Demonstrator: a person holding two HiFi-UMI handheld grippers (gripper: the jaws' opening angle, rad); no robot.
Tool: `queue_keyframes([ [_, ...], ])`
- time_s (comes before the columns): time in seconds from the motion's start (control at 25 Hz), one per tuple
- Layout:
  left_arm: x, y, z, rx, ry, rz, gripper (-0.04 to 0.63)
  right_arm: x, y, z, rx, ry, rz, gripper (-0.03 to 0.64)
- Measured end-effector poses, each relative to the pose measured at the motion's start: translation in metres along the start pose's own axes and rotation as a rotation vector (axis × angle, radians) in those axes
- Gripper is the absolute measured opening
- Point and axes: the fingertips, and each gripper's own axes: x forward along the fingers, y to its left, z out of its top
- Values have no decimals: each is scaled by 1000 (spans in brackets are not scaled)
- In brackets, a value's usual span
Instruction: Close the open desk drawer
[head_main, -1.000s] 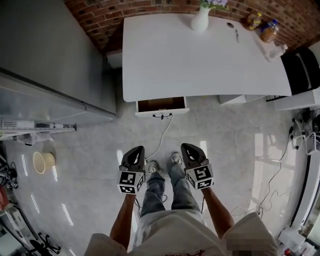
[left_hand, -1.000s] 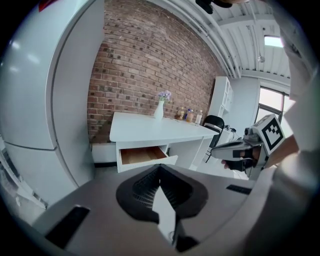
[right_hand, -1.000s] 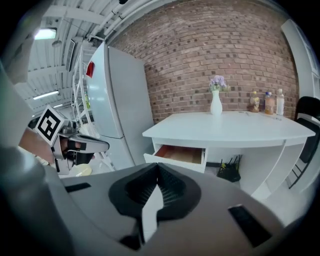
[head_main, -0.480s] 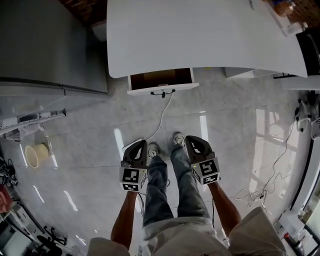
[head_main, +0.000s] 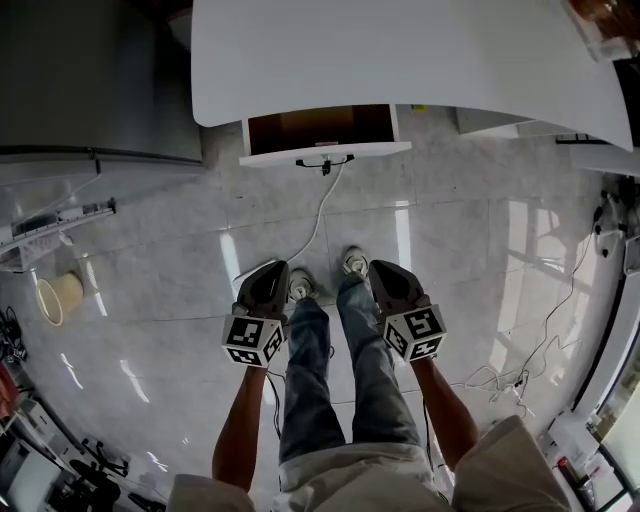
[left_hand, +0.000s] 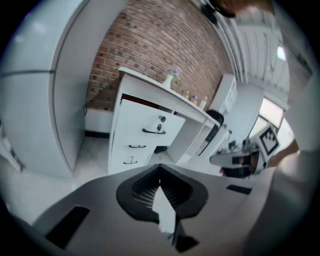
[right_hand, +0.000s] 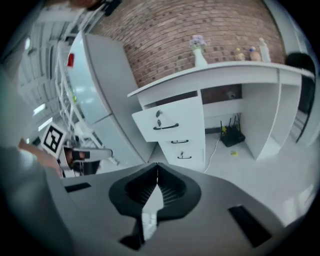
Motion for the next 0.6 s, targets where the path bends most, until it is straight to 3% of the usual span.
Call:
queue_keyframes([
  [0.2, 1, 8, 33, -682, -300, -293, 12, 4, -13, 29, 638, -204, 236, 18],
  [0.32, 5, 21, 41, -1041, -468, -402, 12, 3, -21, 47, 969, -367, 430, 17],
  [0.36, 8, 24, 42, -1114, -497, -421, 12, 3, -25, 50, 1051, -415, 472, 17],
  [0.44, 14, 24, 40, -1169, -499, -434, 12, 5, -33, 50, 1146, -469, 494, 17],
  [0.6, 27, 13, 31, -1119, -429, -430, 12, 14, -35, 38, 1132, -437, 469, 19],
])
